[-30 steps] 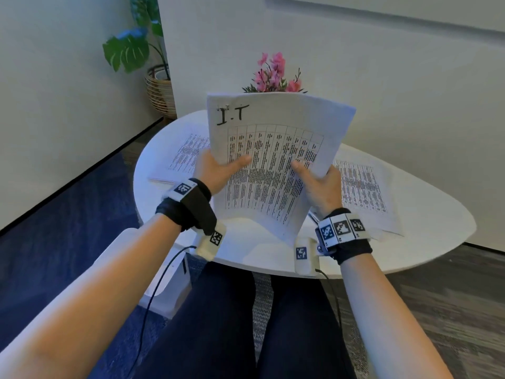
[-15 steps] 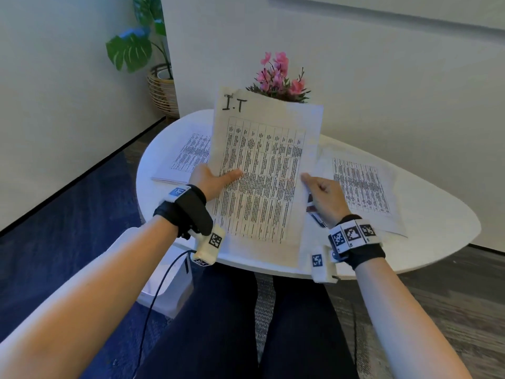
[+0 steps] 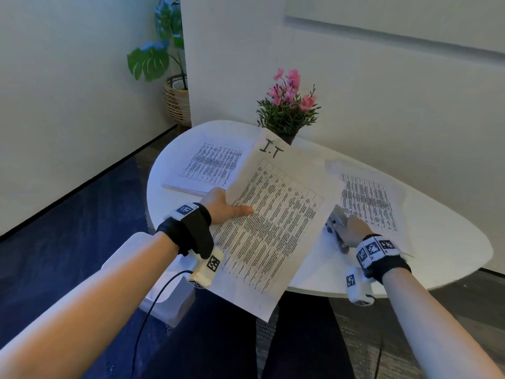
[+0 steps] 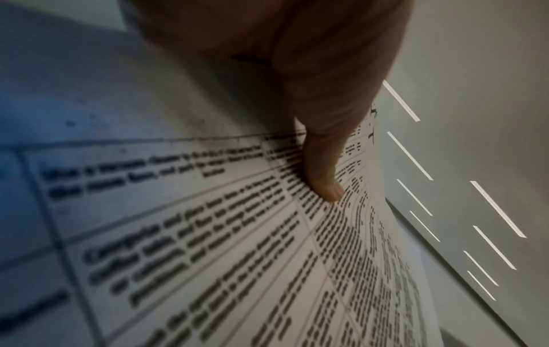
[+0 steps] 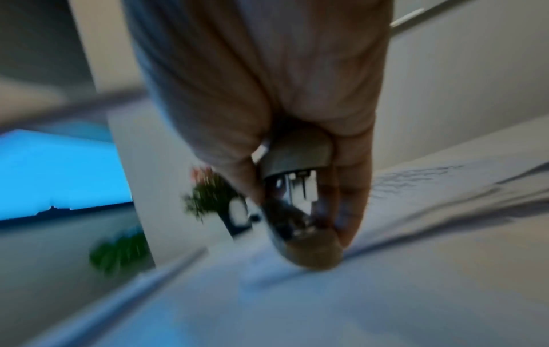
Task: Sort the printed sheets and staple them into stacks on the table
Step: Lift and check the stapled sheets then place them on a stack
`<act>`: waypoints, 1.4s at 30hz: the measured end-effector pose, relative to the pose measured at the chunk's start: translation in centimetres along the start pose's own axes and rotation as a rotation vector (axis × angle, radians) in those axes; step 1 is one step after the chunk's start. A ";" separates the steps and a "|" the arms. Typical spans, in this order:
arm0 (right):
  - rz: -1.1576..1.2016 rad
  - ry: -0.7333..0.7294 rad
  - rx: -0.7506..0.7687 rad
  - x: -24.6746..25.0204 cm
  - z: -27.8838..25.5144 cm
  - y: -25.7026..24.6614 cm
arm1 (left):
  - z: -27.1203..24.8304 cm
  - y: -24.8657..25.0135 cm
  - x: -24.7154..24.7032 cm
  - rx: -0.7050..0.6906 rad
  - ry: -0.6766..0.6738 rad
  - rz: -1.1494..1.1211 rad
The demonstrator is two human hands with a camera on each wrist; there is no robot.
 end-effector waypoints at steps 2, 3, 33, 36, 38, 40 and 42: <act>0.285 0.158 -0.036 3.4 -1.5 -0.2 | 0.1 0.0 0.1 -0.006 -0.005 0.017; 0.419 0.263 -0.044 5.6 -2.6 -0.4 | 0.2 0.1 0.2 -0.013 0.000 0.033; 1.550 0.423 0.469 16.1 -9.8 -16.3 | -0.7 6.2 -2.1 -0.193 -0.046 0.203; 1.565 0.474 0.455 16.0 -9.6 -15.9 | -0.8 6.1 -2.3 -0.186 -0.048 0.237; 1.515 0.574 0.438 16.0 -9.4 -15.4 | -0.8 6.1 -2.6 -0.185 -0.058 0.256; 1.487 0.648 0.434 15.9 -9.4 -15.1 | -0.9 6.0 -2.9 -0.189 -0.070 0.260; 1.481 0.648 0.416 15.5 -9.0 -14.9 | -0.8 5.8 -3.1 -0.196 -0.069 0.267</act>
Point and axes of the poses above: each hand's wrist, its own z-axis towards the middle knuckle, its own x-axis out of the back of the hand, y = z × x, the point moved 7 cm from there along z, towards the middle knuckle, and after that the axes turned 1 degree about y, right-handed, at the moved point
